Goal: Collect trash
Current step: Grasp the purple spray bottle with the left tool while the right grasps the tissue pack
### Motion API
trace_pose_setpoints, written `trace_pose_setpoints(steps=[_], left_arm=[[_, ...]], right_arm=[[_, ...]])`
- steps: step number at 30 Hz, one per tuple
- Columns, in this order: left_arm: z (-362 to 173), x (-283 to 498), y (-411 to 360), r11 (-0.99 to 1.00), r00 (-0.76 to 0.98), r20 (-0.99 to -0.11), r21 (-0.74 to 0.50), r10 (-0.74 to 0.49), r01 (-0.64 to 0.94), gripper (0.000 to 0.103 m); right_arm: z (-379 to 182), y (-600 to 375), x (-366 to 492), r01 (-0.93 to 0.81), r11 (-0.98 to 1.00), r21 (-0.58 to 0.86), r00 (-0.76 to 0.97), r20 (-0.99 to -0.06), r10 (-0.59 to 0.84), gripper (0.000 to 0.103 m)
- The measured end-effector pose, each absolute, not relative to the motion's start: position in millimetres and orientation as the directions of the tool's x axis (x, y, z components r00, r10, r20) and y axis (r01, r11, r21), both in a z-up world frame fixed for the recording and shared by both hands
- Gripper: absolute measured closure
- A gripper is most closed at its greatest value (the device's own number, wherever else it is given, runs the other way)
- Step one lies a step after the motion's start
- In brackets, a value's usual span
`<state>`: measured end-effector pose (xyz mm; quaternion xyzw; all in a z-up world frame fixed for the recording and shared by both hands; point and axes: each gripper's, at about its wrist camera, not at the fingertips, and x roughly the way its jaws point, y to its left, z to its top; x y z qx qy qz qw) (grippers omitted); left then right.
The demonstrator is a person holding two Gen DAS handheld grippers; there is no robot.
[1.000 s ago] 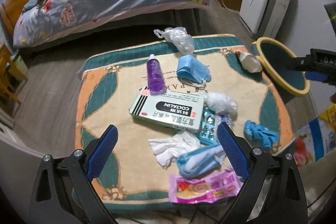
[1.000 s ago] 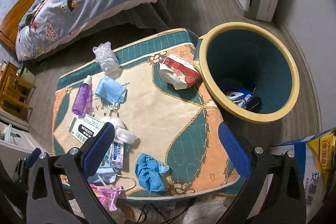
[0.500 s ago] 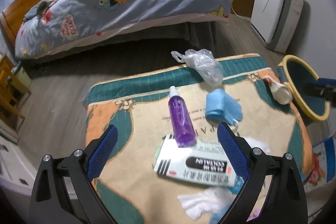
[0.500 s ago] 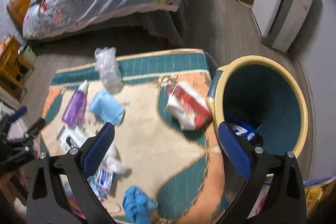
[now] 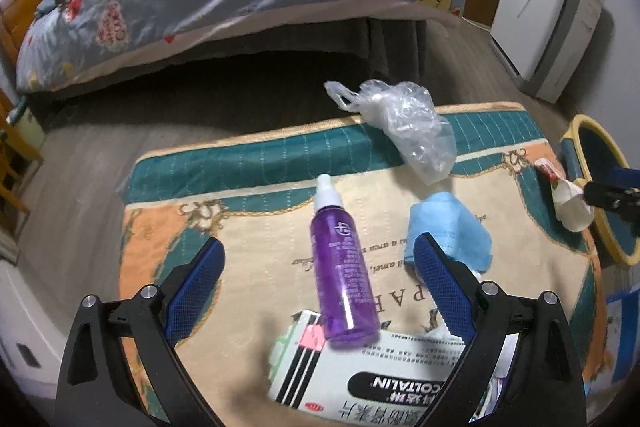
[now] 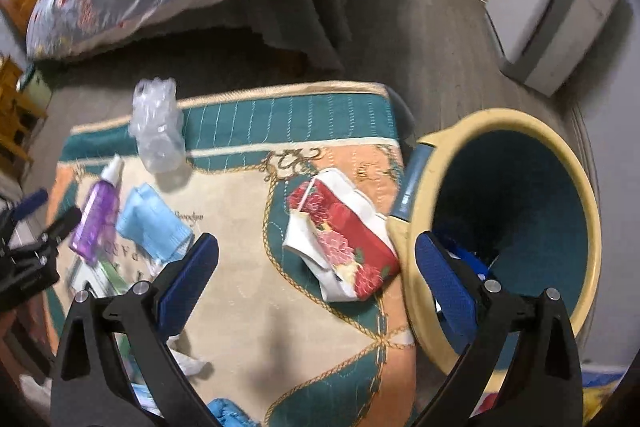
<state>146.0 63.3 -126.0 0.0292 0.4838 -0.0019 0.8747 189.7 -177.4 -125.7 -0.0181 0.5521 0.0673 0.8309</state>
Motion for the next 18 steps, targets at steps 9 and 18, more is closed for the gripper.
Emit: trace_pose_setpoints(steps=[9,18], left_arm=[[-152,154,66,0.999,0.434,-0.901,-0.009,-0.028,0.045,0.048],[-158,149,66,0.998,0.414,-0.910,-0.009,-0.032,0.057,0.067]], right_arm=[[-158,-152,192,-0.246,0.968,-0.058,0.310,-0.950,0.021,0.059],[-154,-155,190,-0.250,0.967,-0.055,0.327,-0.944,0.030,0.077]])
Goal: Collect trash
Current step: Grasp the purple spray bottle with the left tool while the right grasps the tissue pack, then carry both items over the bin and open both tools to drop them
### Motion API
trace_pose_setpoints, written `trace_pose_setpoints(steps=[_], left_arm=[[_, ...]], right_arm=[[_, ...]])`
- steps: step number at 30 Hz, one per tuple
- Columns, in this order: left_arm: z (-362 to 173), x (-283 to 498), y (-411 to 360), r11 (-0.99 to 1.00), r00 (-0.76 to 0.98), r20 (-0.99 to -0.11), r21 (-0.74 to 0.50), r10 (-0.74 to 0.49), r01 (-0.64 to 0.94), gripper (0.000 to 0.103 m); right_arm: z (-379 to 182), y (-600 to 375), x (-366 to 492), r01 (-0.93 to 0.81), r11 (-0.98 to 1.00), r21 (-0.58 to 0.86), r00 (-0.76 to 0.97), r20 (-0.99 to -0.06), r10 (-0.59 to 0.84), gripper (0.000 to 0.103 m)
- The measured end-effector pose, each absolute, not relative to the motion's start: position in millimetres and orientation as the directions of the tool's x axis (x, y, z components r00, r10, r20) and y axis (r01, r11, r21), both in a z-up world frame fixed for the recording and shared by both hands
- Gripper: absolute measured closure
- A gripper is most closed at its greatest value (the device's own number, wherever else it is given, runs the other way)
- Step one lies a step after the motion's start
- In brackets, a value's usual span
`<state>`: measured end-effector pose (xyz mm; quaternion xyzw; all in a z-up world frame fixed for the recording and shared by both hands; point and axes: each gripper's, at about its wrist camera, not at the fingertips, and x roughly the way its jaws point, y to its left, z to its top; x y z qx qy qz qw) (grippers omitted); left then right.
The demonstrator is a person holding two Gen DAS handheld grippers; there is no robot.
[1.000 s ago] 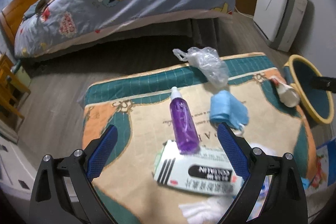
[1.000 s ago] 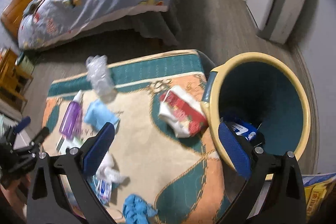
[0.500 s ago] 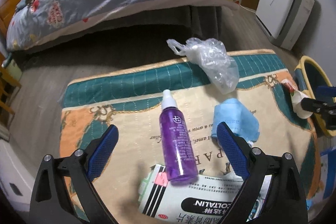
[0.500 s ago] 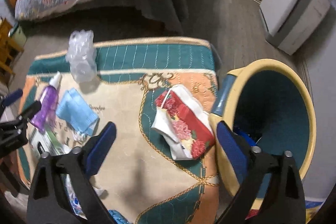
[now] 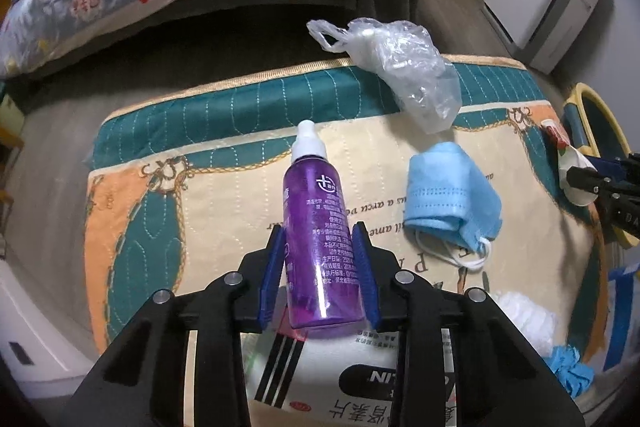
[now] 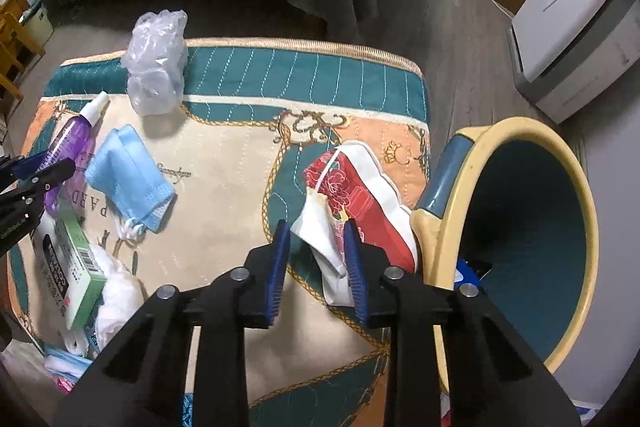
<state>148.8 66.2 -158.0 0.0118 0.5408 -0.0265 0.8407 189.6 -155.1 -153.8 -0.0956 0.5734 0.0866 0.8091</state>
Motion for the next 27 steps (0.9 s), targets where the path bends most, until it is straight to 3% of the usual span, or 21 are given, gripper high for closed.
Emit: trace_pose_setpoints(steps=[5,13,27], left_arm=[[-145,146,71,0.999,0.463,-0.886,-0.015,-0.028,0.033,0.069],[-109,143,64,0.999,0.547,-0.836,-0.036,-0.044,0.026,0.070],[-60,128,-16,0.979,0.633,-0.756,-0.051,-0.167,0.198,0.070]], right_arm=[[-139,-169,188,-0.182,0.982,0.051,0.331,-0.937,0.110,0.083],[-110,-184,180,-0.099,0.974,0.203,0.362,-0.905,0.225,0.083],[-57,-233,150,-0.048,0.975,0.217,0.471,-0.856,0.214,0.083]])
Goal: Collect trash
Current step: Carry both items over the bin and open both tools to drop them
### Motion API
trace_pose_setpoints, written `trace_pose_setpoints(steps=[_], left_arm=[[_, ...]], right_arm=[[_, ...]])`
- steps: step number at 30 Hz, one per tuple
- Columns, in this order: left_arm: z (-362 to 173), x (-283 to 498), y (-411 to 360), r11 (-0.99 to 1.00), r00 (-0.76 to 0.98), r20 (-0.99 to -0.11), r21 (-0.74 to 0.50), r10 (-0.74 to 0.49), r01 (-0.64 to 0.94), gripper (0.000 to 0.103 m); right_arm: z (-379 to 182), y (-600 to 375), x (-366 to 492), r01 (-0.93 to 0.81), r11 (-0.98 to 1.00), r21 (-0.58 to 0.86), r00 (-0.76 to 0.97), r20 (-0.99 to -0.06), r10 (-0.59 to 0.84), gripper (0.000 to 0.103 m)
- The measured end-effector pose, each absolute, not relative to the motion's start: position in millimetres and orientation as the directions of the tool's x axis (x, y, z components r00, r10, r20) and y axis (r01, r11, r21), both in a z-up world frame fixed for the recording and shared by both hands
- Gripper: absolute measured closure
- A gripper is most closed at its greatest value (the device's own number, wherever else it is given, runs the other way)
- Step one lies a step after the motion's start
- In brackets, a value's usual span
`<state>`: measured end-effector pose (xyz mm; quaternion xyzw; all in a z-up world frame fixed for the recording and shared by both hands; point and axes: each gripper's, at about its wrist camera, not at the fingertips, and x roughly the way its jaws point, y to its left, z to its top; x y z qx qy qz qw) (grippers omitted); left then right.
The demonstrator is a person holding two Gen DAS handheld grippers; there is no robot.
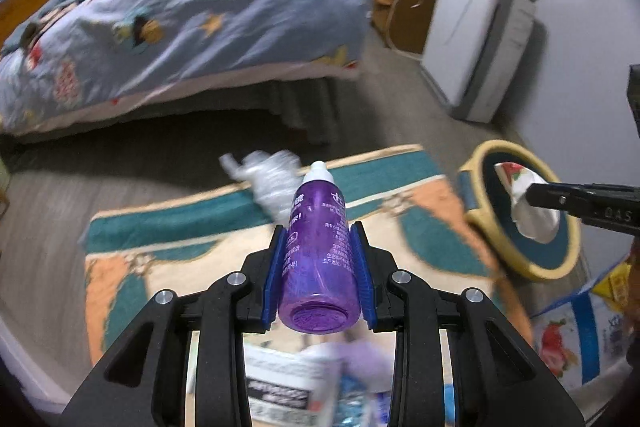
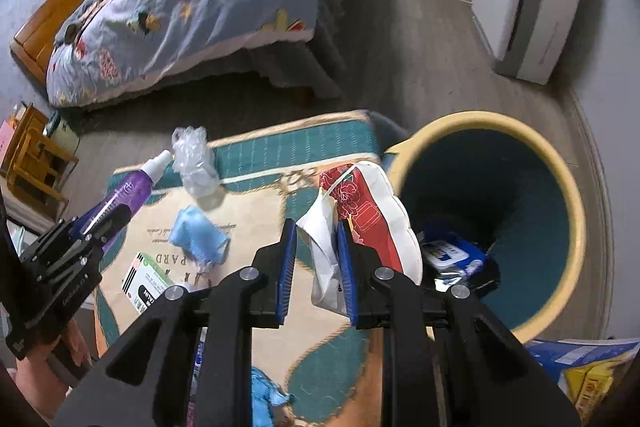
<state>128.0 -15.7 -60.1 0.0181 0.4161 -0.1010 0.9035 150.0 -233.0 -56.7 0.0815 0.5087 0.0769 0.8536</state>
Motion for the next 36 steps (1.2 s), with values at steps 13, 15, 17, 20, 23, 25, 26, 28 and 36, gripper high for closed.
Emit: trace_pose_setpoints(steps=[13,15,17,20,23,25,26,28,36], left_arm=[[-58,131,-112,0.936,0.610,-0.746,-0.050,-0.268,0.349,0.070],[-62,132,-125,0.928,0.599,-0.750,-0.052,-0.280,0.369,0.070],[-66,133,-141,0.918,0.585,-0.756,-0.053,-0.295,0.394,0.070],[-74,133,-165,0.899,0.561,-0.765,-0.055,-0.317,0.434,0.070],[-84,132,-189,0.880,0.535,-0.779,-0.046,-0.328,0.473,0.069],[-93,132,-201,0.867,0.513,-0.791,-0.044,-0.334,0.496,0.069],[-97,132,-206,0.862,0.503,-0.796,-0.045,-0.336,0.504,0.069],[-105,131,-217,0.850,0.478,-0.808,-0.050,-0.343,0.524,0.069],[-126,129,-245,0.815,0.425,-0.836,-0.044,-0.347,0.578,0.069]], right_arm=[[-58,-312,144,0.066,0.968,0.241,0.493,-0.851,0.178,0.083],[-61,-322,144,0.081,0.968,0.239,0.491,-0.854,0.170,0.083],[-64,-331,144,0.098,0.968,0.232,0.487,-0.859,0.157,0.083],[-73,-348,147,0.131,0.965,0.229,0.468,-0.872,0.143,0.083],[-80,-362,149,0.163,0.961,0.224,0.453,-0.882,0.128,0.083],[-85,-369,150,0.177,0.960,0.218,0.447,-0.887,0.119,0.083],[-87,-372,150,0.183,0.960,0.213,0.441,-0.890,0.113,0.083],[-93,-378,152,0.201,0.958,0.205,0.426,-0.899,0.104,0.083],[-109,-390,160,0.245,0.949,0.199,0.392,-0.915,0.091,0.081]])
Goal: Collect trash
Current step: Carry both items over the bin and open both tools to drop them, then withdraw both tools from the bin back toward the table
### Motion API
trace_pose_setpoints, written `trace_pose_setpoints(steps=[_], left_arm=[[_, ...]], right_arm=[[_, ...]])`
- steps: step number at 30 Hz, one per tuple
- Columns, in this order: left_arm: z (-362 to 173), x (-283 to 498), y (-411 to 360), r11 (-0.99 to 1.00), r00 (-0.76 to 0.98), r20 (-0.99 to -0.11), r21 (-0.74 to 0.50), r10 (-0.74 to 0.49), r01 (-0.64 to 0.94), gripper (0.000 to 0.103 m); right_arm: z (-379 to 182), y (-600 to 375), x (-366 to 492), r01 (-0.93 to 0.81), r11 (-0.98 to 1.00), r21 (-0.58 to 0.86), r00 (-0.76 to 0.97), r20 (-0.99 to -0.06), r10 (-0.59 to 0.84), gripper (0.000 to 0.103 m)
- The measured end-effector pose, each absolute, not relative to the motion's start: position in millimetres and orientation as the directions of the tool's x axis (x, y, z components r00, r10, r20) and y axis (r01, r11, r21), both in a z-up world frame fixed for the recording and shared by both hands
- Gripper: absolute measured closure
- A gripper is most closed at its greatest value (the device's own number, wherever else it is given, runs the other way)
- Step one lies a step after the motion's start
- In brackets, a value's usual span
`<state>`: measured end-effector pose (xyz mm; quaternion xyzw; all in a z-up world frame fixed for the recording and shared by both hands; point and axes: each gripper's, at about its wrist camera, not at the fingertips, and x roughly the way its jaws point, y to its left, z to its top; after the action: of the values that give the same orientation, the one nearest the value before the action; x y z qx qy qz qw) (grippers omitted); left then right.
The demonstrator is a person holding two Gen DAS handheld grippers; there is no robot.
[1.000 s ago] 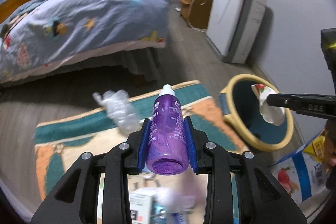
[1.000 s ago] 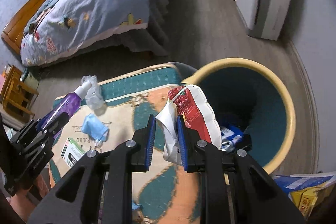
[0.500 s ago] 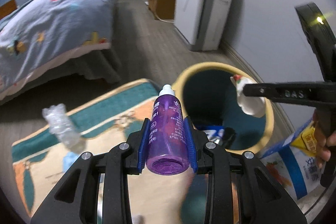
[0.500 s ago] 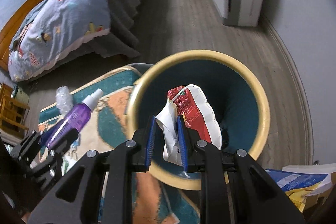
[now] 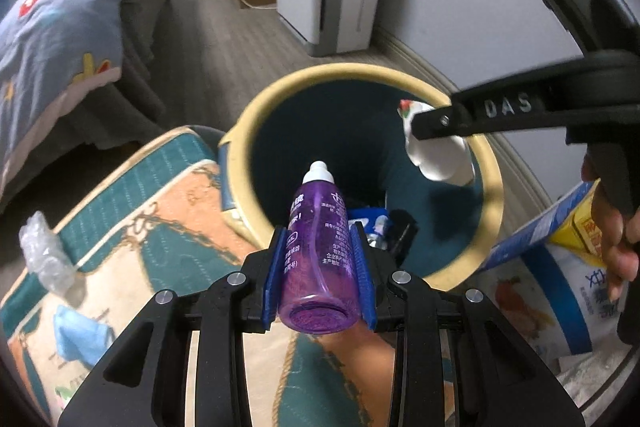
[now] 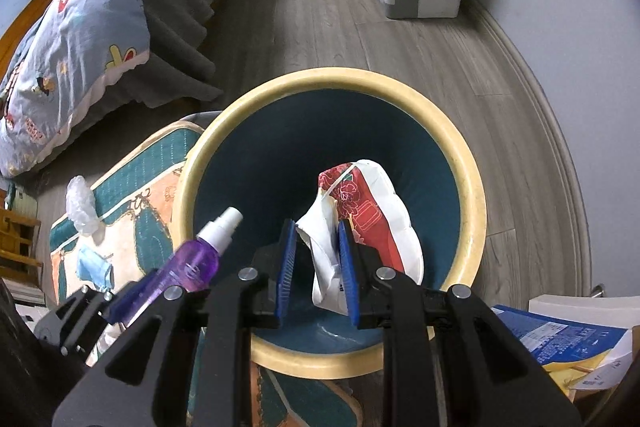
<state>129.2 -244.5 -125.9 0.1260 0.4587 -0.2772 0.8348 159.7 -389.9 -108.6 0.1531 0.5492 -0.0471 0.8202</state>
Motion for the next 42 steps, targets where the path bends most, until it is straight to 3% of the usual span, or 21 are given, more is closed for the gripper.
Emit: trace_pose_setpoints(steps=[5,7,13,22,25,36,42], left_arm=[[-125,130,-247,0.815,0.438,-0.827,-0.040,-0.352,0.579,0.068],[-124,130,-245,0.819,0.439,-0.827,-0.045,-0.352,0.572,0.066],[-120,130,-240,0.826,0.450,-0.823,-0.039,-0.346,0.563,0.055],[-99,123,-219,0.847,0.500,-0.796,-0.030,-0.341,0.530,0.028],[-93,119,-205,0.861,0.519,-0.792,-0.016,-0.322,0.509,0.024],[-68,89,-128,0.919,0.584,-0.780,0.029,-0.226,0.394,0.022],[-42,62,-75,0.949,0.630,-0.754,0.033,-0.183,0.314,0.022]], right_arm=[[-109,-394,161,0.257,0.944,0.205,0.396,-0.914,0.090,0.080],[-109,-395,161,0.265,0.942,0.204,0.398,-0.913,0.085,0.069],[-103,-394,160,0.274,0.940,0.202,0.412,-0.908,0.075,0.049],[-94,-391,156,0.287,0.938,0.196,0.426,-0.903,0.059,0.025],[-92,-388,153,0.296,0.931,0.212,0.426,-0.902,0.070,0.018],[-76,-346,131,0.233,0.948,0.219,0.441,-0.892,0.098,0.014],[-53,-295,95,0.109,0.965,0.238,0.463,-0.871,0.163,0.014]])
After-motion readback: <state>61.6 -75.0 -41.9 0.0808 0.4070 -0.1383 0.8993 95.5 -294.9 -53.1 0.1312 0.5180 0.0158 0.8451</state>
